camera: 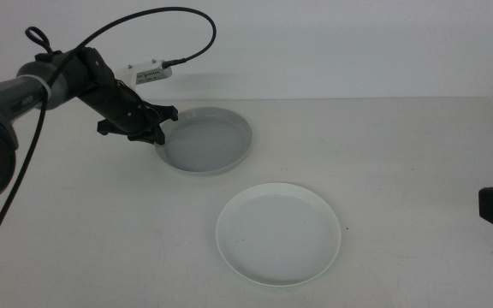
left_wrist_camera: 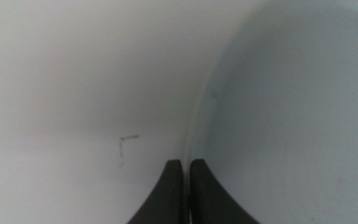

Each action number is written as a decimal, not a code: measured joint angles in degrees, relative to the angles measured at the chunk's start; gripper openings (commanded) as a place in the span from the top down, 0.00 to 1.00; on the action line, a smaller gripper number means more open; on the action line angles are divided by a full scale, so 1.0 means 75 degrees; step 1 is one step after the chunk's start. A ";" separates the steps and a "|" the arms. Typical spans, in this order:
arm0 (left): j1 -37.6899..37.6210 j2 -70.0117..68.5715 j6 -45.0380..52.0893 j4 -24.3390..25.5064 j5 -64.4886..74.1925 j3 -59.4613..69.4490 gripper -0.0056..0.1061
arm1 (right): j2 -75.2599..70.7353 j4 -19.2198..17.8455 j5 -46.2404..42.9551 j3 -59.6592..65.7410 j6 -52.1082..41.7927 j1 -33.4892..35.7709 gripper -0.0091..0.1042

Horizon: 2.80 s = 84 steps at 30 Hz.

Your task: Stack the three bowls on top of each other.

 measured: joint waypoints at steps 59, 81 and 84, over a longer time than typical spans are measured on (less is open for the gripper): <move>-0.2172 -0.6195 0.0416 -0.0169 -0.2338 0.6003 0.01 | 0.0000 0.0021 0.0000 0.0000 0.0000 0.0000 0.41; 0.0637 -0.8492 0.0455 0.0838 -0.0628 0.5996 0.01 | 0.0000 0.0021 0.0000 0.0000 0.0000 0.0000 0.41; 0.0637 -0.8910 0.0455 0.0888 -0.0561 0.5996 0.02 | 0.0072 0.0012 -0.0324 0.0000 0.0157 0.0000 0.41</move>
